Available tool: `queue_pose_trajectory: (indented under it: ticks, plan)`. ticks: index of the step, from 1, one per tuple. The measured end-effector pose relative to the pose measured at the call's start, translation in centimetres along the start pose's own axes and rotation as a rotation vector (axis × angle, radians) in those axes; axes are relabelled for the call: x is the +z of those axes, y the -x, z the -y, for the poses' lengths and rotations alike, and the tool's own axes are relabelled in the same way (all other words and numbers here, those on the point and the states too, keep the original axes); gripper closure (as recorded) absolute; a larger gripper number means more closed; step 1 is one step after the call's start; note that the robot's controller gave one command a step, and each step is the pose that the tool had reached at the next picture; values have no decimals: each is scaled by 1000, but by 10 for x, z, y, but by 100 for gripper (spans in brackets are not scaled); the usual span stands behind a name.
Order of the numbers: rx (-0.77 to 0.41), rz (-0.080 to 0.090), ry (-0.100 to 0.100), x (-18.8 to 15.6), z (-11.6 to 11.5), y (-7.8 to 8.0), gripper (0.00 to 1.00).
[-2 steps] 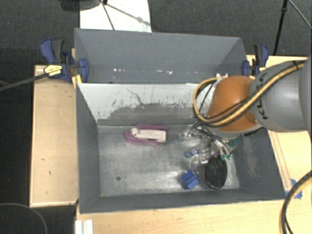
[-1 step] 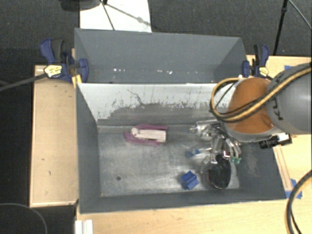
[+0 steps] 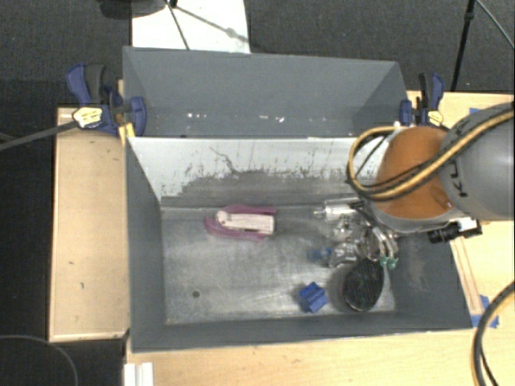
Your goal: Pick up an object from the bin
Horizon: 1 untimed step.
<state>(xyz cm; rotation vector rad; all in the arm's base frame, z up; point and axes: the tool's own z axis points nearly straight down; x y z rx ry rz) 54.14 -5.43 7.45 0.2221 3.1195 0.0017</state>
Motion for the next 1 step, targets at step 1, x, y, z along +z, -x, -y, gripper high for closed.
queue_pose_trajectory:
  ticks: [1]
  plan:
    - [-15, -5, -1, -177, 2, 5, 100]
